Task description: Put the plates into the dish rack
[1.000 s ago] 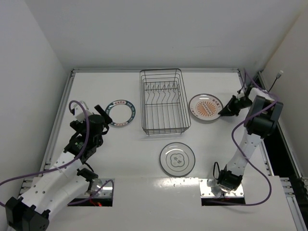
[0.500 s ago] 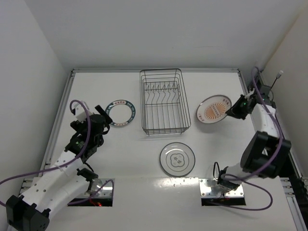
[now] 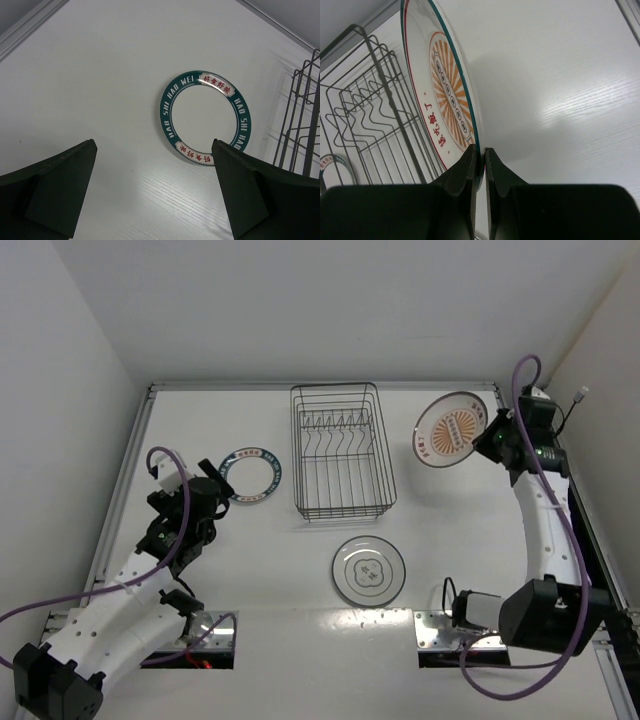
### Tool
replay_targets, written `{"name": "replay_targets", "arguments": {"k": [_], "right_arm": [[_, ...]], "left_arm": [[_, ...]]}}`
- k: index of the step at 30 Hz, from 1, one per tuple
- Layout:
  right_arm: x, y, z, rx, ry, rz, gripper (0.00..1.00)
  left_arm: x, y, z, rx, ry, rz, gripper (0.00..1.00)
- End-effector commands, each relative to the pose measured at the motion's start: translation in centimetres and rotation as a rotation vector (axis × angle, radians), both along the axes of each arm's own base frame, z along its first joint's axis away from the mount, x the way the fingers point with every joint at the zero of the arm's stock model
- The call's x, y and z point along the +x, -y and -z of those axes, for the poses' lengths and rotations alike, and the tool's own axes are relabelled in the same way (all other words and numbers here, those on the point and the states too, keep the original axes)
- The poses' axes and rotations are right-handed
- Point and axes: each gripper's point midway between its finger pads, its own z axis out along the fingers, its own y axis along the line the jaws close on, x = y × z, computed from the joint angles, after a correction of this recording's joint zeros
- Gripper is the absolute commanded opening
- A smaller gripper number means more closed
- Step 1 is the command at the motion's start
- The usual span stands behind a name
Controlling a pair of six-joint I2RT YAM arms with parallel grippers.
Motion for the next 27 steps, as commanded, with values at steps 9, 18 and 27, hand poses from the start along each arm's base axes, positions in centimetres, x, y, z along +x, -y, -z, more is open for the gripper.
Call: {"name": "replay_targets", "arguments": {"k": [9, 18, 27], "right_arm": [[6.3, -7.6, -9.1, -0.16, 0.237, -0.041, 0.0], [11.5, -11.6, -5.8, -0.385, 0.101, -0.052, 0.0], [13.0, -12.8, -4.2, -0.539, 0.046, -0.063, 0.0]], "left_arm": [[0.4, -0.3, -1.4, -0.029, 0.038, -0.034, 1.0], [0.7, 0.1, -0.1, -0.04, 0.011, -0.04, 1.0], [1.2, 0.5, 0.8, -0.034, -0.026, -0.037, 1.0]]}}
